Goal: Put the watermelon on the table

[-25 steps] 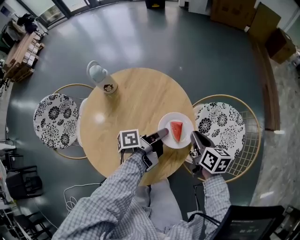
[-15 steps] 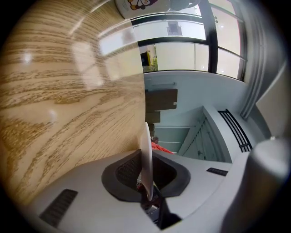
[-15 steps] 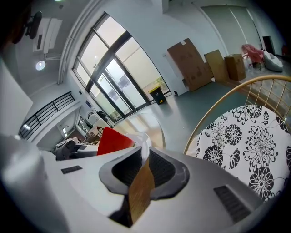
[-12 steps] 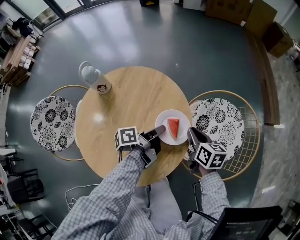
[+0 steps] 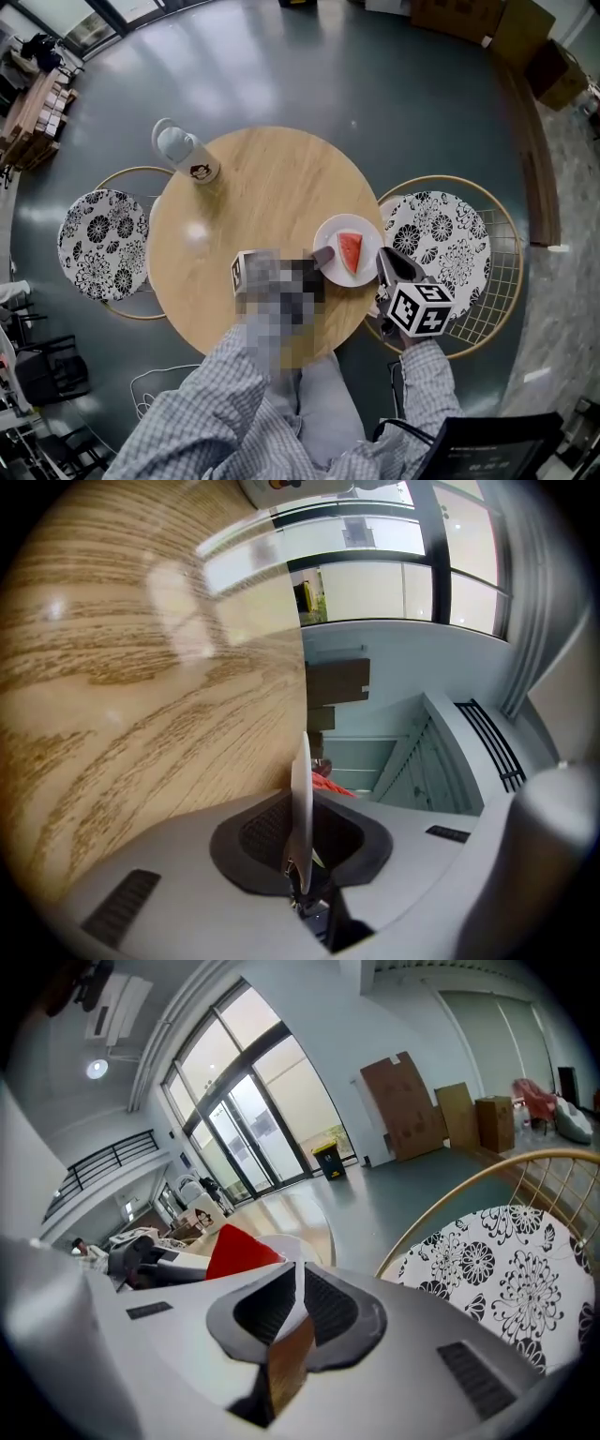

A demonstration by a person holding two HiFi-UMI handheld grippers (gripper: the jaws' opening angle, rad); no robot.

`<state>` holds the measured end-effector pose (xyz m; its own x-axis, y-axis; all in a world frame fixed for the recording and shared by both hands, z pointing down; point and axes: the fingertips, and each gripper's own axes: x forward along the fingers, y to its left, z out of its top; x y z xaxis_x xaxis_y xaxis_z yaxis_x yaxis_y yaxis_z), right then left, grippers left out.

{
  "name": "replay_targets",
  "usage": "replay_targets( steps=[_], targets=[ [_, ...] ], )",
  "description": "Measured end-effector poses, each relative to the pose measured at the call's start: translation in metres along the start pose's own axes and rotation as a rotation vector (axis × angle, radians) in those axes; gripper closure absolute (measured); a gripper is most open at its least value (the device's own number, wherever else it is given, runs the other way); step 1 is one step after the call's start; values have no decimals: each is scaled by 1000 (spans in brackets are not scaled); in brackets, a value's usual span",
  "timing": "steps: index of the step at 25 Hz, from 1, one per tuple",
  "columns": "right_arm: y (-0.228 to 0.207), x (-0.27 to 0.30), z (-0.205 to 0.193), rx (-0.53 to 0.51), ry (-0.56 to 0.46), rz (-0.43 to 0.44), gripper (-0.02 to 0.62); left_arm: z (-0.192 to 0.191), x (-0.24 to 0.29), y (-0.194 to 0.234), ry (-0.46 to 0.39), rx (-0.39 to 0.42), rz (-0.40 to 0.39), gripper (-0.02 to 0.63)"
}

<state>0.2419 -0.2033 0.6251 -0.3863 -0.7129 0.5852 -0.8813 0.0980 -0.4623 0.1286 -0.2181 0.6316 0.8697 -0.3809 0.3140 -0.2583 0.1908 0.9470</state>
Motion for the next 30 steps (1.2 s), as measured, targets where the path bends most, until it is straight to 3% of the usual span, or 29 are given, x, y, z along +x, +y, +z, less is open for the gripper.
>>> replay_targets(
  steps=[3, 6, 11, 16, 20, 24, 30],
  targets=[
    [3, -6, -2, -153, 11, -38, 561, 1, 0, 2, -1, -4, 6, 569],
    [19, -16, 1, -376, 16, -47, 561, 1, 0, 2, -2, -8, 8, 569],
    [64, -26, -17, -803, 89, 4, 560, 2, 1, 3, -6, -17, 14, 569],
    [94, -28, -48, -1122, 165, 62, 534, 3, 2, 3, -3, -22, 13, 568],
    [104, -24, -61, -1271, 180, 64, 523, 3, 2, 2, 0, -23, 10, 569],
    [103, -16, -67, -1398, 186, 12, 525, 2, 2, 2, 3, -22, 9, 568],
    [102, -14, -66, -1395, 199, -30, 557, 3, 2, 1, -14, -4, 22, 568]
  ],
)
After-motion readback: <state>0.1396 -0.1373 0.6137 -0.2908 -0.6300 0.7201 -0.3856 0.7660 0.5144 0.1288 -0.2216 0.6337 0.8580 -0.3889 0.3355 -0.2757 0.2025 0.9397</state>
